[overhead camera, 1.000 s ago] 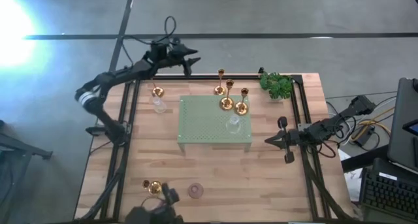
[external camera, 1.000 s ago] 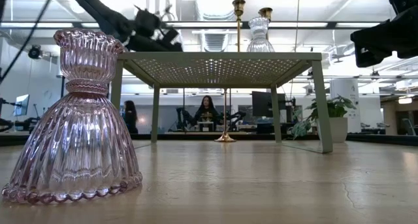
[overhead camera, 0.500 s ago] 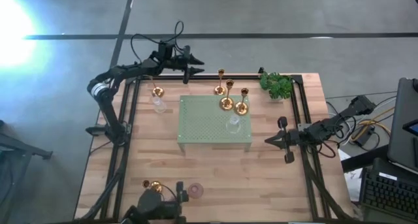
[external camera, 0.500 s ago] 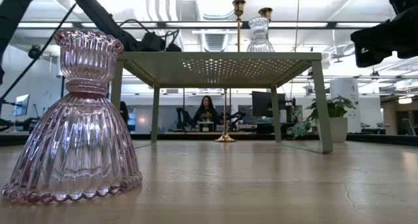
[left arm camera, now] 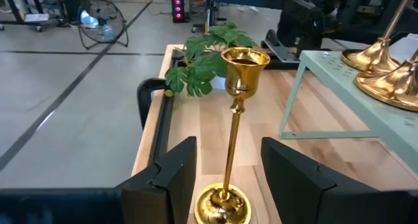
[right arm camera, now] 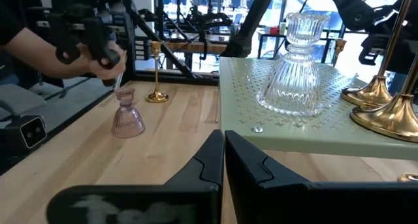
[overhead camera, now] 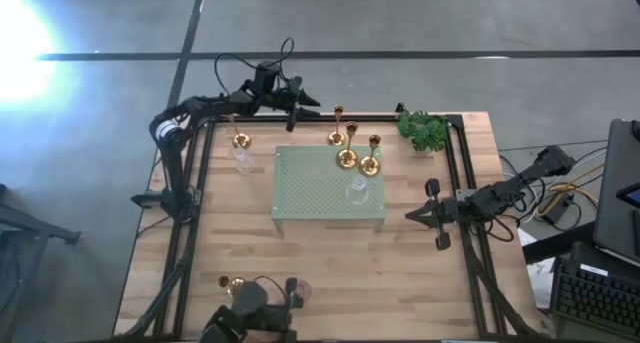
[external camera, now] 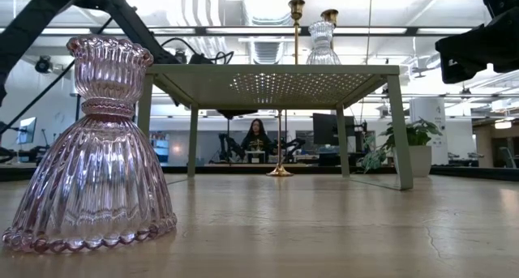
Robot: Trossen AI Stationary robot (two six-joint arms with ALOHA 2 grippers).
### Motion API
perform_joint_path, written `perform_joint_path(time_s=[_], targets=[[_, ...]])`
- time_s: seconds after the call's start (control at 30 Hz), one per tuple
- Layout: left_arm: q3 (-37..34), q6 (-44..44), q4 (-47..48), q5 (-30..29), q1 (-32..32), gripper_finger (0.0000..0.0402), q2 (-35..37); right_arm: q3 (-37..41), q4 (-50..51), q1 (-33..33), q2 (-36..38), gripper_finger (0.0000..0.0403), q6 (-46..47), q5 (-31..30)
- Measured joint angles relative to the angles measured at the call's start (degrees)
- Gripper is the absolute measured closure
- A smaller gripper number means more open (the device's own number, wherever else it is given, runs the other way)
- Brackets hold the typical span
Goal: Pick & Place candle stick holders
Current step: Put the gold candle stand on the shelf
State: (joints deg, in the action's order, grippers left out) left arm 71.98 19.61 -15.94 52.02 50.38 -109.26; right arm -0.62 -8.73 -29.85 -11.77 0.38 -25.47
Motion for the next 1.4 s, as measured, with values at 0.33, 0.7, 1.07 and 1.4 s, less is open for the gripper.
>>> perform_joint_path(time_s=[0.33,0.7,1.07,1.4], targets=[[2.4,-0.4,0.2,-3.8,-3.8,0.0225,-2.7,0.0,0.0,0.0,0.0,0.0394,0.0,0.0],[2.4,-2.0,0.1,-8.0,-5.5,0.0225,-2.7,0.0,0.0,0.0,0.0,0.0394,0.0,0.0],[2.8,-3.2,-1.2,-11.3,-7.6,0.0225,-2.8,0.0,0.0,0.0,0.0,0.0394,0.0,0.0],[9.1,-6.5,0.8,-8.8,-8.7,0.0225,-9.2,0.0,0.0,0.0,0.0,0.0394,0.0,0.0]])
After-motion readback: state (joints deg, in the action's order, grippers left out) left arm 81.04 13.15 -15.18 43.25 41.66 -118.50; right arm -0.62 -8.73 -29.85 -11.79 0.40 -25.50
